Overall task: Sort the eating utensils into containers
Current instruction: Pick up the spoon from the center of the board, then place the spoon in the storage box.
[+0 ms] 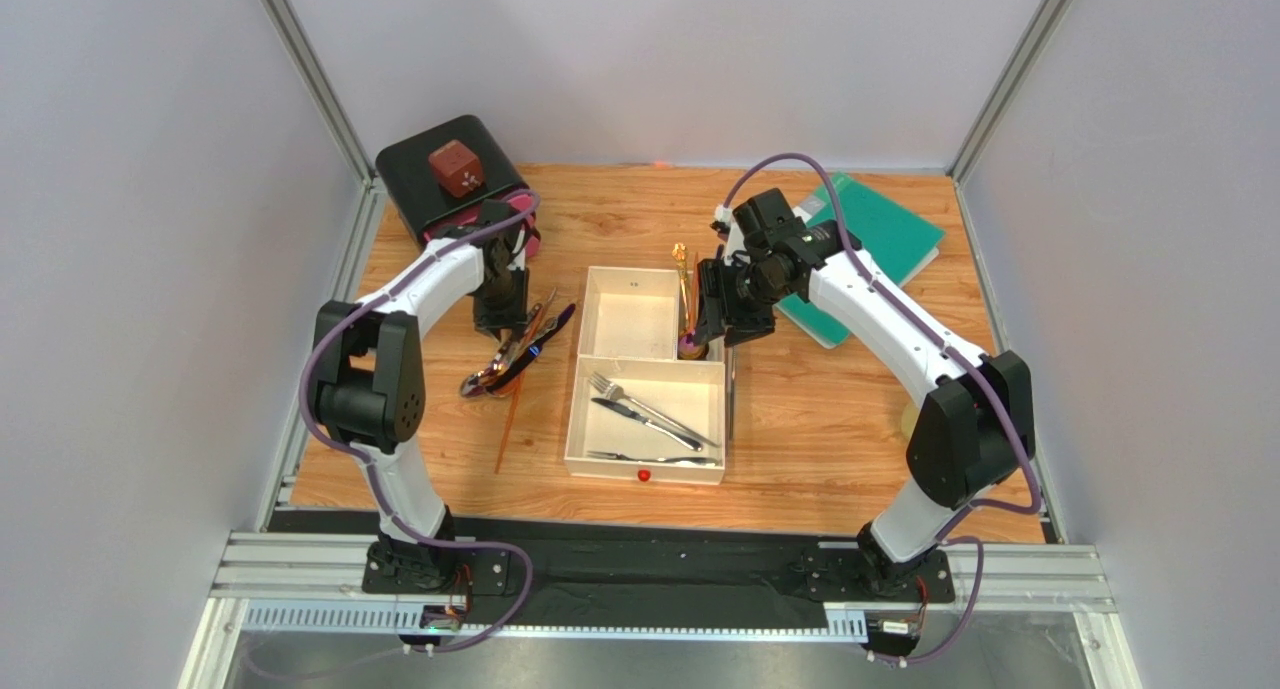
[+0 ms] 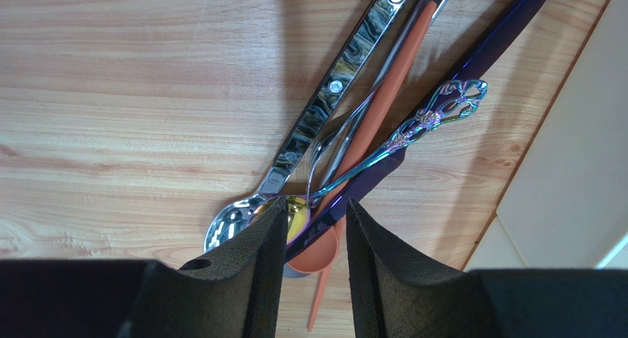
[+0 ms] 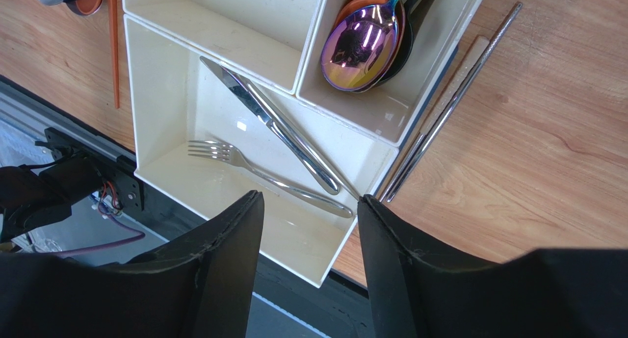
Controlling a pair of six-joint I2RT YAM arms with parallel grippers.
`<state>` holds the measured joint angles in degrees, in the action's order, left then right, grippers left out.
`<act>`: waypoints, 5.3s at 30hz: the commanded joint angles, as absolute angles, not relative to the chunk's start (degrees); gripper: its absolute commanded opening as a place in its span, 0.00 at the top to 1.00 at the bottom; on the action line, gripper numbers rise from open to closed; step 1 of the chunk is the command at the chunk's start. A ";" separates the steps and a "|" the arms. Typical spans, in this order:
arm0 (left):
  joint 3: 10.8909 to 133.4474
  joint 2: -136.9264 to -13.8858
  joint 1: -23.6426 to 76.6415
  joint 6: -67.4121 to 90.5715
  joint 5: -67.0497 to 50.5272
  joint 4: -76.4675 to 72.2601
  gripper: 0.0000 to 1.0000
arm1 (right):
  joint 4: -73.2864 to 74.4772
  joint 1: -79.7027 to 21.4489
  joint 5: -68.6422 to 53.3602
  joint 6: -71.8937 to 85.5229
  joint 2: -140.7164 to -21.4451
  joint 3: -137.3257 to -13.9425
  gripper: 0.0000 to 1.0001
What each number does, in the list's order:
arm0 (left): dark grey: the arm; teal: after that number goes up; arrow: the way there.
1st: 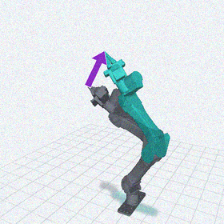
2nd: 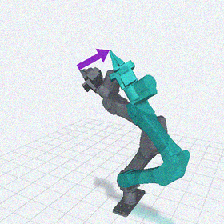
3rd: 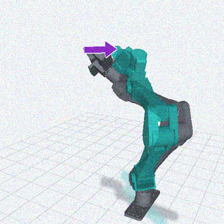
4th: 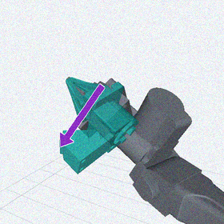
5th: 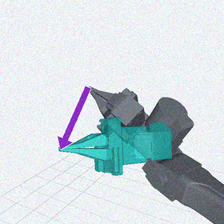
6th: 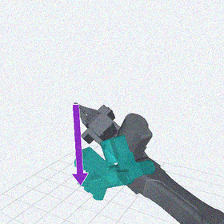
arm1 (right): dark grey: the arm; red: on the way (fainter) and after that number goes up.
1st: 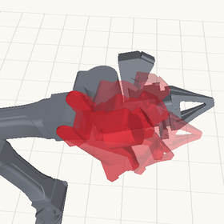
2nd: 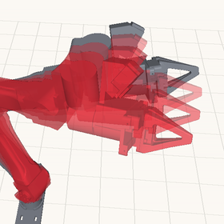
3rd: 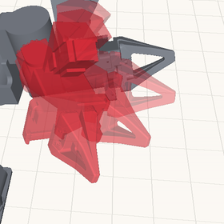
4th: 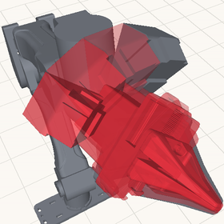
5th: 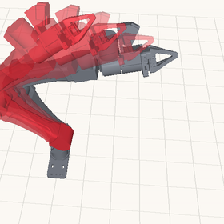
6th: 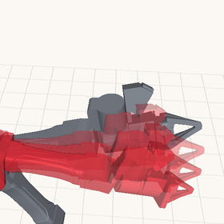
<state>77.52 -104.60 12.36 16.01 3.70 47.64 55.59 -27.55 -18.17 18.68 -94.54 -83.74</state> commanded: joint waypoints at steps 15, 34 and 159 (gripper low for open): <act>66.99 -90.64 13.27 7.91 3.69 42.29 0.58 | 53.00 -27.16 -19.07 19.69 -94.04 -83.41 0.46; 55.80 -88.23 13.27 9.58 9.92 20.37 0.59 | 54.23 -26.98 -20.65 17.84 -93.25 -82.09 0.46; 108.72 -116.63 39.37 24.61 -5.27 30.15 1.00 | 43.15 -12.84 -4.30 33.31 -64.25 -58.71 0.49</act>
<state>104.73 -114.48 37.74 23.09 -1.17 33.34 43.51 -13.72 -4.14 31.92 -65.63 -58.02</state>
